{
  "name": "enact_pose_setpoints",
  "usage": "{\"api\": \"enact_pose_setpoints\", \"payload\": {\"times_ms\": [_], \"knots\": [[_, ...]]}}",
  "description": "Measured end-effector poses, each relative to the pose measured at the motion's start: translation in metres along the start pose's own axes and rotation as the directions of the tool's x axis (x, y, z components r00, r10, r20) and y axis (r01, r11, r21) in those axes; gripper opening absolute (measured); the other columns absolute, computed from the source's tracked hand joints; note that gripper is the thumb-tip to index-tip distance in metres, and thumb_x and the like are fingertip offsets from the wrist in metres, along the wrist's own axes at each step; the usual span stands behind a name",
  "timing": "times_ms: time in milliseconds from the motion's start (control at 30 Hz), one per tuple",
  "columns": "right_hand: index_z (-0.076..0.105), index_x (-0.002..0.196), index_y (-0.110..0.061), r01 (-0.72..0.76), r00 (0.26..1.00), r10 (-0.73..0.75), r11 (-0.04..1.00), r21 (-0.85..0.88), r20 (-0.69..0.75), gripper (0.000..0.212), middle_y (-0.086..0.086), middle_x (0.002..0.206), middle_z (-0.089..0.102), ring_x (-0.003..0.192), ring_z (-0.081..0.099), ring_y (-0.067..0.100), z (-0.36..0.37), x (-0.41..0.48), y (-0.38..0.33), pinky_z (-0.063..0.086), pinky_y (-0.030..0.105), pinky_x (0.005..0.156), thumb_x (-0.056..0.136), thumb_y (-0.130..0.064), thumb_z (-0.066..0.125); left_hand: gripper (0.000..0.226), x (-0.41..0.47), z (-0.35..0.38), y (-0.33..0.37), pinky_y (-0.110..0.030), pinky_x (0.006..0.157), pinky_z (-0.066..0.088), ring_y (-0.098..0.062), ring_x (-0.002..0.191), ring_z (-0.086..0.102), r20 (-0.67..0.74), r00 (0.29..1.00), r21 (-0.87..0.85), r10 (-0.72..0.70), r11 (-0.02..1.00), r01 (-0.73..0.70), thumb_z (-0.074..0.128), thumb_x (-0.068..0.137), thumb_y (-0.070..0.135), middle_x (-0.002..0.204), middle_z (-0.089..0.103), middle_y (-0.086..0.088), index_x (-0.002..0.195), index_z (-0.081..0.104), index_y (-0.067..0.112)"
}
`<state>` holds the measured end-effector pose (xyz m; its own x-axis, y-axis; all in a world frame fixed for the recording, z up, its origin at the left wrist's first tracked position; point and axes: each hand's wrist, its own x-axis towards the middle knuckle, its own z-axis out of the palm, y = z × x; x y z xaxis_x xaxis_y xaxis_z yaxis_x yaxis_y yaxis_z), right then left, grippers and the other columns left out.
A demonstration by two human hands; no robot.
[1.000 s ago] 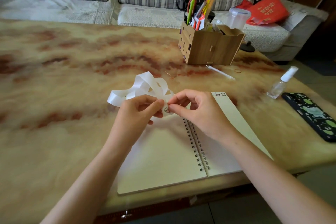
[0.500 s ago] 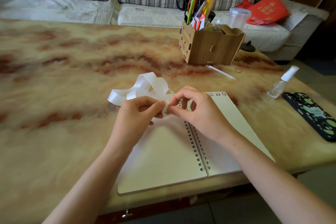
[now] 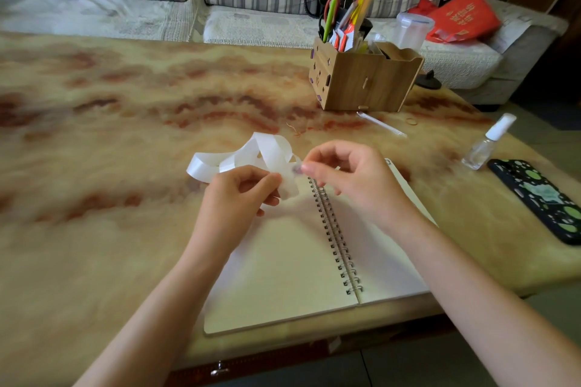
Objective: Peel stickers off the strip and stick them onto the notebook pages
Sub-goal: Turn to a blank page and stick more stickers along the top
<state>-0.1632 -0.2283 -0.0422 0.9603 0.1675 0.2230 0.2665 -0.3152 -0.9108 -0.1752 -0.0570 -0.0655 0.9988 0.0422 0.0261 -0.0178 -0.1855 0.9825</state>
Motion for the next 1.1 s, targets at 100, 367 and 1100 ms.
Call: {"api": "enact_pose_setpoints", "payload": {"times_ms": [100,367,1100], "knots": [[0.069,0.080,-0.016,-0.129,0.987,0.138,0.986,0.102,-0.084,0.005,-0.008,0.067,0.065,0.056,0.050,0.004,-0.015,0.010,0.004,0.033,0.017,0.047,0.083,-0.014,0.071,0.016,0.000,0.000,-0.001,-0.011,0.052,0.046,0.000,0.061,0.063,-0.003,1.000,0.002,-0.009,1.000,0.009,0.062,0.089,0.019,0.059,0.067,0.009,0.075,0.069,0.015],[0.067,0.080,-0.012,-0.413,0.906,0.410,0.911,-0.001,-0.109,0.005,-0.001,0.069,0.065,0.045,0.049,0.003,-0.033,0.029,0.034,0.027,0.013,0.038,0.084,-0.010,0.069,0.016,0.000,0.000,-0.003,-0.011,0.053,0.044,0.004,0.056,0.059,0.018,1.000,0.026,-0.020,0.999,0.020,0.062,0.089,0.020,0.056,0.066,0.010,0.075,0.070,0.014],[0.072,0.082,0.000,-0.387,0.919,0.368,0.911,-0.146,-0.140,0.009,-0.012,0.041,0.057,0.033,0.038,0.001,-0.028,0.035,0.046,0.024,0.014,0.036,0.080,-0.009,0.072,0.018,0.000,0.001,-0.004,-0.016,0.056,0.043,0.001,0.056,0.057,0.026,0.999,0.050,-0.032,0.998,0.030,0.063,0.088,0.021,0.056,0.066,0.011,0.072,0.069,0.017]]}}
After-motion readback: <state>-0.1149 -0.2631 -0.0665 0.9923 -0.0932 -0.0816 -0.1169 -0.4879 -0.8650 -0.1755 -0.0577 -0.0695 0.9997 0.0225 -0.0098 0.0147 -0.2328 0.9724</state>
